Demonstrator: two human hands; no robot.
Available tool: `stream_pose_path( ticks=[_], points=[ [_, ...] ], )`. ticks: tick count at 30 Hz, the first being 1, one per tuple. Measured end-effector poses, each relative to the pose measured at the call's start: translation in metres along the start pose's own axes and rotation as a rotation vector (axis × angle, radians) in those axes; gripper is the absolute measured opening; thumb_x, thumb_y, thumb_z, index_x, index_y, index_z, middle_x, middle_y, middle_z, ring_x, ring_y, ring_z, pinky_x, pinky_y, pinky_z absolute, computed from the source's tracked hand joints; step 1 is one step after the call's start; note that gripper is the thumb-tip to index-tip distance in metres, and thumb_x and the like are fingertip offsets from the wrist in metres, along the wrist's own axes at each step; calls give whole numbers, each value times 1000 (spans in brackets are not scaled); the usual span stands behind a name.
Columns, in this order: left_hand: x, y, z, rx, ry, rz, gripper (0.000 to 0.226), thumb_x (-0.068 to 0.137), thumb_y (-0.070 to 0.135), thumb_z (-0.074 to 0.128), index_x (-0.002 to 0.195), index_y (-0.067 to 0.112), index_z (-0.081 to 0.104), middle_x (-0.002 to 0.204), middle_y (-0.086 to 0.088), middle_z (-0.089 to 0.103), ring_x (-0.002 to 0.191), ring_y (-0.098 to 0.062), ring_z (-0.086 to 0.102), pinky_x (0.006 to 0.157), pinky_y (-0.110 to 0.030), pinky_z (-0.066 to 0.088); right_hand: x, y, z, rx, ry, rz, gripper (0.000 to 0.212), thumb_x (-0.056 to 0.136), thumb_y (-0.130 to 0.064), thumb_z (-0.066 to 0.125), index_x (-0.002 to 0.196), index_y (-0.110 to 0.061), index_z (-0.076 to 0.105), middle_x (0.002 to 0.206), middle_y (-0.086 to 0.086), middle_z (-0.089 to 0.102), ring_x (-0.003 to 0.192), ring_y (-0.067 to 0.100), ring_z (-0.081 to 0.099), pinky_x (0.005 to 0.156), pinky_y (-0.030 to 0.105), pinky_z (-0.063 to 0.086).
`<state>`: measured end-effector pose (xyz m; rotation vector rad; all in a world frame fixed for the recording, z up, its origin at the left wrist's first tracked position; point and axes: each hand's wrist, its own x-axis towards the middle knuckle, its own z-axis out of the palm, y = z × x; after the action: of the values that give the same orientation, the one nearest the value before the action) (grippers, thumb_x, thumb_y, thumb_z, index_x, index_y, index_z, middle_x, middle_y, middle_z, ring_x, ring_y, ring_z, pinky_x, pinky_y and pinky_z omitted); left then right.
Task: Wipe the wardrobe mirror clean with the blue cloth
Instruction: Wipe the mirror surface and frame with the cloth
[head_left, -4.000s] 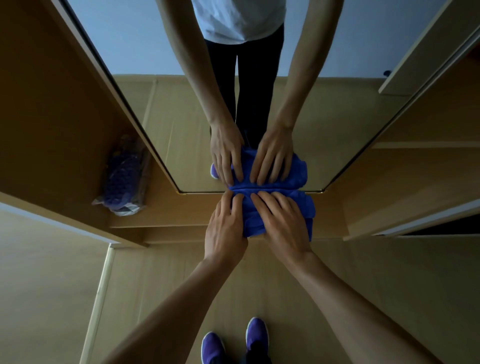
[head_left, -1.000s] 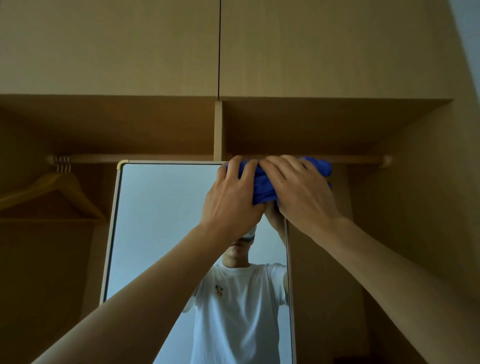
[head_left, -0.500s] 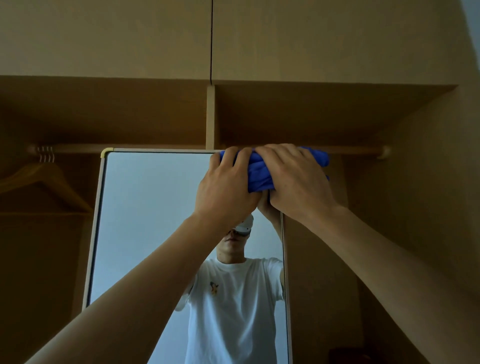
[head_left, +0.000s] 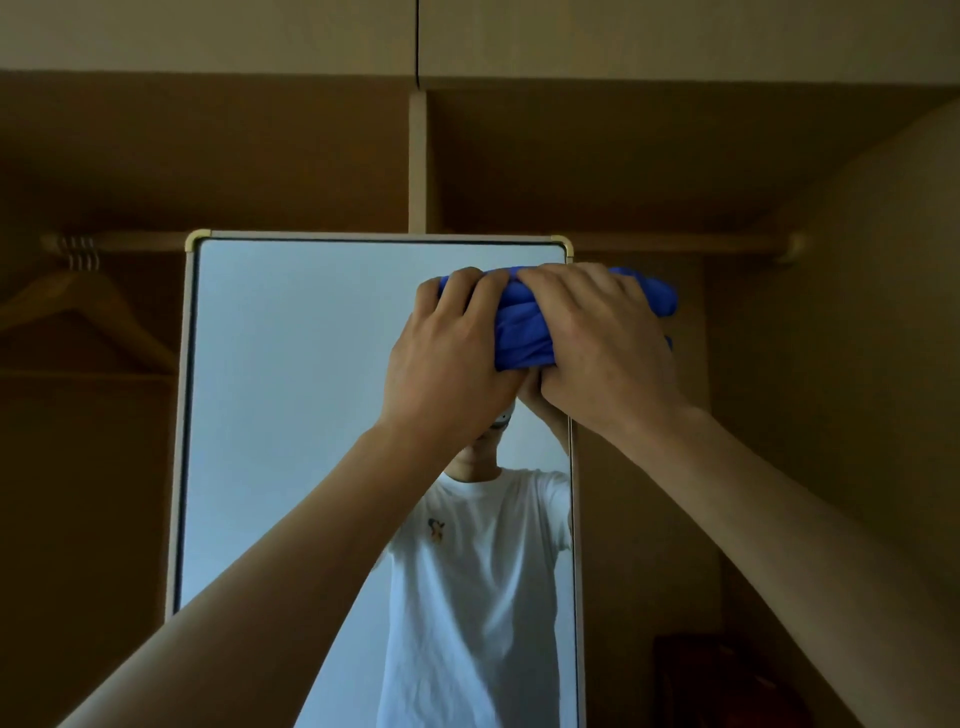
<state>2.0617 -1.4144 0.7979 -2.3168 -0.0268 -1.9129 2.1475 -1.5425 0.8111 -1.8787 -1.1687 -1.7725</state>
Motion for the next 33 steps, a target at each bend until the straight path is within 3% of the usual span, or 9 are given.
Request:
stream_pose_path(
  ticks=[15,21,33],
  points=[
    [-90,8,9,-36,-54,-17,60,81,27,79,136,9,59,135,-8,59,124,-34,52,94,-43,53,-85,-28,11,35,-65,-6,57,82,-24,69,135,-8,55,133,8,62,125,28,55,108,44,39],
    [-132,10,11,-39,-103,-9,62,82,25,77,137,5,58,139,-13,56,127,-39,51,100,-50,50,-124,-41,16,57,-85,-5,54,83,-22,50,135,-6,55,133,11,62,124,30,56,107,45,41],
    [-206,21,14,-63,-230,-96,67,83,32,77,141,5,56,146,-15,52,138,-40,43,108,-52,44,-193,-65,25,56,-145,-9,54,82,-15,62,135,-6,54,135,10,60,127,29,53,107,43,38]
  ],
)
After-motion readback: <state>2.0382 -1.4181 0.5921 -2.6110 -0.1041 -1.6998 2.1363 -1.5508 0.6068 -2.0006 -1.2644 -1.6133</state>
